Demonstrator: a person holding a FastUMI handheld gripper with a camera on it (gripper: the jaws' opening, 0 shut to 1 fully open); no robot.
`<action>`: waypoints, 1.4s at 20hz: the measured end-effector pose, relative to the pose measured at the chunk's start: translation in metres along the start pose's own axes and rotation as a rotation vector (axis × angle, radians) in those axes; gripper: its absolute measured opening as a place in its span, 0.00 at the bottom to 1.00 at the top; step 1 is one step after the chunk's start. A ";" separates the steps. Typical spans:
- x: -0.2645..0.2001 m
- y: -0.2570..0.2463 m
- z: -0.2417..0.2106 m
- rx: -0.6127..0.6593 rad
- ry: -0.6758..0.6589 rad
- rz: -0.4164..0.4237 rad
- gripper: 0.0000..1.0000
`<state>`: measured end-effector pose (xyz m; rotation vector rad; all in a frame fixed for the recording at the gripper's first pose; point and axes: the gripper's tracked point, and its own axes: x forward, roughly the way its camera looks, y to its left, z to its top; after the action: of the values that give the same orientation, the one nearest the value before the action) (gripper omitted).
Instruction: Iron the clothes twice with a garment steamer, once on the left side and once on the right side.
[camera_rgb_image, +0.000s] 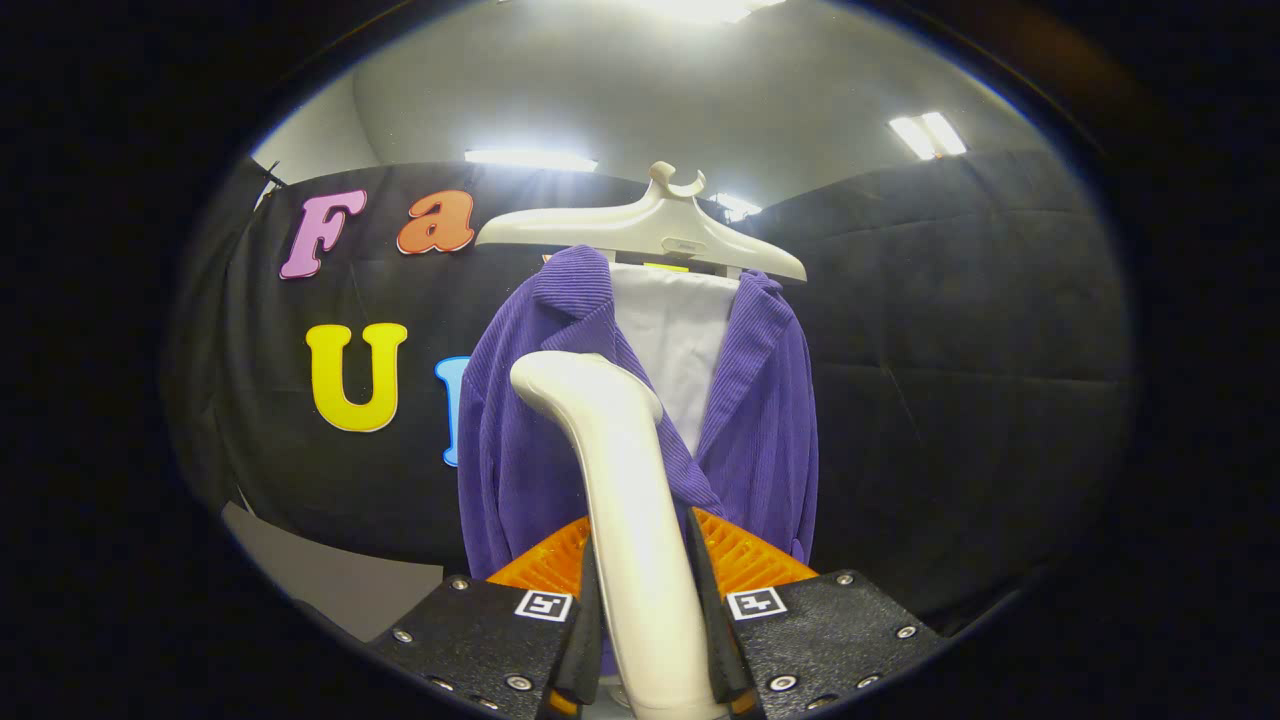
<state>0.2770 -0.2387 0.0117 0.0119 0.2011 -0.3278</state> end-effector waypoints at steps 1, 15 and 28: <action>0.002 0.001 -0.002 0.002 -0.002 0.005 0.42; -0.007 -0.005 -0.100 -0.045 0.181 0.046 0.42; -0.012 -0.011 -0.170 -0.069 0.286 0.043 0.42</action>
<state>0.2291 -0.2381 -0.1520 -0.0051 0.4949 -0.2756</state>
